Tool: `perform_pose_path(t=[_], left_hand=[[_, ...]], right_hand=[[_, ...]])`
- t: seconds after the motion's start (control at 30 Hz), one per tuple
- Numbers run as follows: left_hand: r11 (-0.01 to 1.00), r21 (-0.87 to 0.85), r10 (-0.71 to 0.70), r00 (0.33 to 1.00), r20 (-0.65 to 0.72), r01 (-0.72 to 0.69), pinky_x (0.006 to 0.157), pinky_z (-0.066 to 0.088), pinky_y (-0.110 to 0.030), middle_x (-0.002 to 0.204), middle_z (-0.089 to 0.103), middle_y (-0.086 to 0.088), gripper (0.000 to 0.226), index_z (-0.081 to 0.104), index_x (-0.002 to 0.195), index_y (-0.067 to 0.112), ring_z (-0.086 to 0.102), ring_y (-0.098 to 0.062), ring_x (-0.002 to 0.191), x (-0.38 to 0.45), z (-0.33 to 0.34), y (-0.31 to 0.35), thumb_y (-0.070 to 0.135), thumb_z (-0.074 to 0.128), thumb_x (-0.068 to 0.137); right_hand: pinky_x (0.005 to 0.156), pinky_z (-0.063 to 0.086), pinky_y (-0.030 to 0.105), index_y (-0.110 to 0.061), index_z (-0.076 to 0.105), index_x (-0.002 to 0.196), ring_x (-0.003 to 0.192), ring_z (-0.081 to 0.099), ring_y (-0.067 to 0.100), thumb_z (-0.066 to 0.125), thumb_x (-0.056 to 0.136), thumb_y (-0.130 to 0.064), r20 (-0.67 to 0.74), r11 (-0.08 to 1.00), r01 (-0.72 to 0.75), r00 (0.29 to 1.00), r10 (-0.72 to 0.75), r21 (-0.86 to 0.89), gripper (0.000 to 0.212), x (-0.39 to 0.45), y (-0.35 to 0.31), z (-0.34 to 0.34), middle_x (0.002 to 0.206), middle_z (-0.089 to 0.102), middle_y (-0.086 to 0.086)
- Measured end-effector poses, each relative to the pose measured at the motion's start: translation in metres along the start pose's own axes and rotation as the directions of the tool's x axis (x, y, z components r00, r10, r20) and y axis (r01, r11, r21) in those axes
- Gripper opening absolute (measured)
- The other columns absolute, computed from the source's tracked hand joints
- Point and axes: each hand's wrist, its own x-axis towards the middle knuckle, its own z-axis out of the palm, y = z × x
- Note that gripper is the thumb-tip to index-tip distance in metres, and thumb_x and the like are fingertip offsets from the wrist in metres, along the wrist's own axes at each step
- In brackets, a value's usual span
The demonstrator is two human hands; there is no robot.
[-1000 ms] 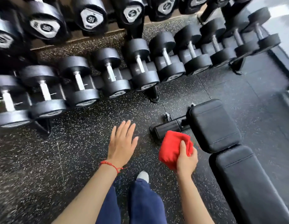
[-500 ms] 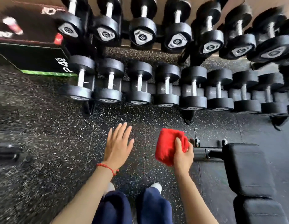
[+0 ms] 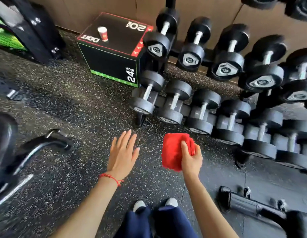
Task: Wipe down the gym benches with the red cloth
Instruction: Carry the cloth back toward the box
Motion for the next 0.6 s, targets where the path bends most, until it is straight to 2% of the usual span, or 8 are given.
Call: perform_pose_path(t=[0.13, 0.27, 0.47, 0.6], left_hand=[[0.998, -0.013, -0.068, 0.997, -0.026, 0.068, 0.098, 0.034, -0.054, 0.133, 0.052, -0.017, 0.055, 0.054, 0.127, 0.004, 0.050, -0.033, 0.122, 0.012, -0.014, -0.022, 0.038, 0.028, 0.093], [0.993, -0.018, -0.118, 0.992, -0.035, 0.117, 0.099, 0.034, -0.054, 0.134, 0.051, -0.016, 0.054, 0.054, 0.128, 0.004, 0.049, -0.032, 0.123, 0.035, -0.018, -0.042, 0.038, 0.028, 0.093], [0.981, -0.020, -0.193, 0.981, -0.032, 0.192, 0.095, 0.040, -0.056, 0.131, 0.053, -0.017, 0.054, 0.054, 0.127, 0.003, 0.050, -0.034, 0.121, 0.091, -0.028, -0.066, 0.037, 0.029, 0.093], [0.973, -0.017, -0.229, 0.974, 0.002, 0.229, 0.097, 0.040, -0.056, 0.132, 0.053, -0.017, 0.054, 0.053, 0.128, 0.004, 0.049, -0.033, 0.122, 0.134, -0.034, -0.082, 0.037, 0.028, 0.093]], right_hand=[[0.078, 0.042, 0.031, -0.021, 0.057, 0.091, 0.082, 0.058, 0.017, 0.063, 0.083, -0.035, 0.059, 0.999, 0.024, 0.998, -0.022, -0.044, 0.017, 0.007, -0.018, 0.035, 0.085, 0.062, -0.002], [0.077, 0.043, 0.031, -0.024, 0.055, 0.086, 0.078, 0.058, 0.016, 0.065, 0.083, -0.034, 0.106, 0.997, 0.044, 0.994, -0.037, -0.060, 0.014, 0.025, -0.036, 0.072, 0.078, 0.061, -0.006], [0.077, 0.041, 0.028, -0.018, 0.060, 0.102, 0.083, 0.059, 0.016, 0.064, 0.083, -0.036, 0.204, 0.995, 0.062, 0.978, -0.046, -0.074, 0.027, 0.065, -0.071, 0.131, 0.089, 0.064, -0.001], [0.077, 0.043, 0.029, -0.019, 0.060, 0.099, 0.083, 0.059, 0.016, 0.064, 0.082, -0.038, 0.266, 0.992, 0.070, 0.963, -0.040, -0.103, 0.026, 0.098, -0.095, 0.165, 0.086, 0.064, -0.003]])
